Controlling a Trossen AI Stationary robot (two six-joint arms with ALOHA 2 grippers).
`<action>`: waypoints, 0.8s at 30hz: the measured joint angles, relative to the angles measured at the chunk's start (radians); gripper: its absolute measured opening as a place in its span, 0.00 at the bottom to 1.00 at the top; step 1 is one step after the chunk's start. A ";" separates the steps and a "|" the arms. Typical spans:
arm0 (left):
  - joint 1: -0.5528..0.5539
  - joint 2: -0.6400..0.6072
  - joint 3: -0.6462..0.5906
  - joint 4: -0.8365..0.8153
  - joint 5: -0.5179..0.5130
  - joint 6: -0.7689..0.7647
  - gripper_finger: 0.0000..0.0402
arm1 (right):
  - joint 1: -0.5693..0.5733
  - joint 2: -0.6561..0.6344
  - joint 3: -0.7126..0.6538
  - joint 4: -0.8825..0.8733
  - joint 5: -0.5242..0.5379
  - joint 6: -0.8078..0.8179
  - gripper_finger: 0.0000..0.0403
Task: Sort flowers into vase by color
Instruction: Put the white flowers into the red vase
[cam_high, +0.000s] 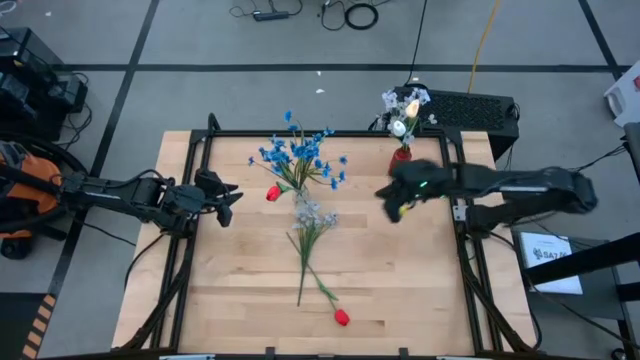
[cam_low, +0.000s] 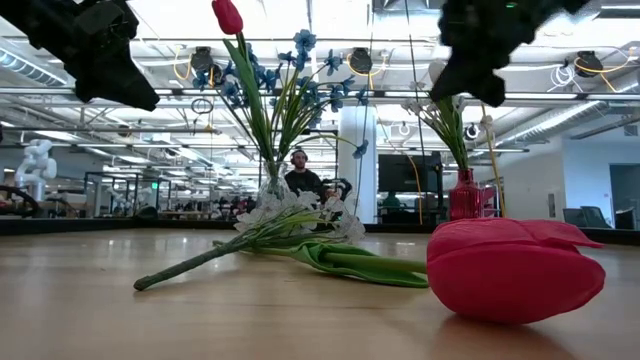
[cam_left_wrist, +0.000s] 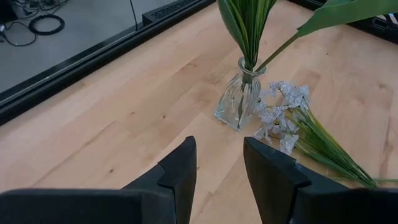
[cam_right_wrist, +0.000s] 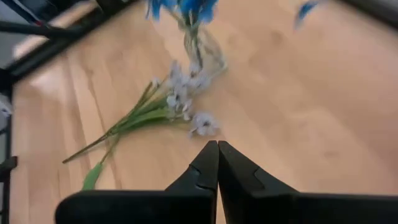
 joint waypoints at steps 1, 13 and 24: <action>0.000 0.000 0.000 0.000 0.000 0.000 0.35 | 0.032 0.052 0.024 -0.002 0.024 0.029 0.00; 0.000 0.000 0.000 -0.021 0.023 0.001 0.35 | 0.200 0.544 0.386 -0.315 0.090 0.419 0.00; 0.000 0.000 0.000 -0.109 0.059 0.000 0.35 | 0.305 0.619 0.407 -0.296 0.077 0.666 0.00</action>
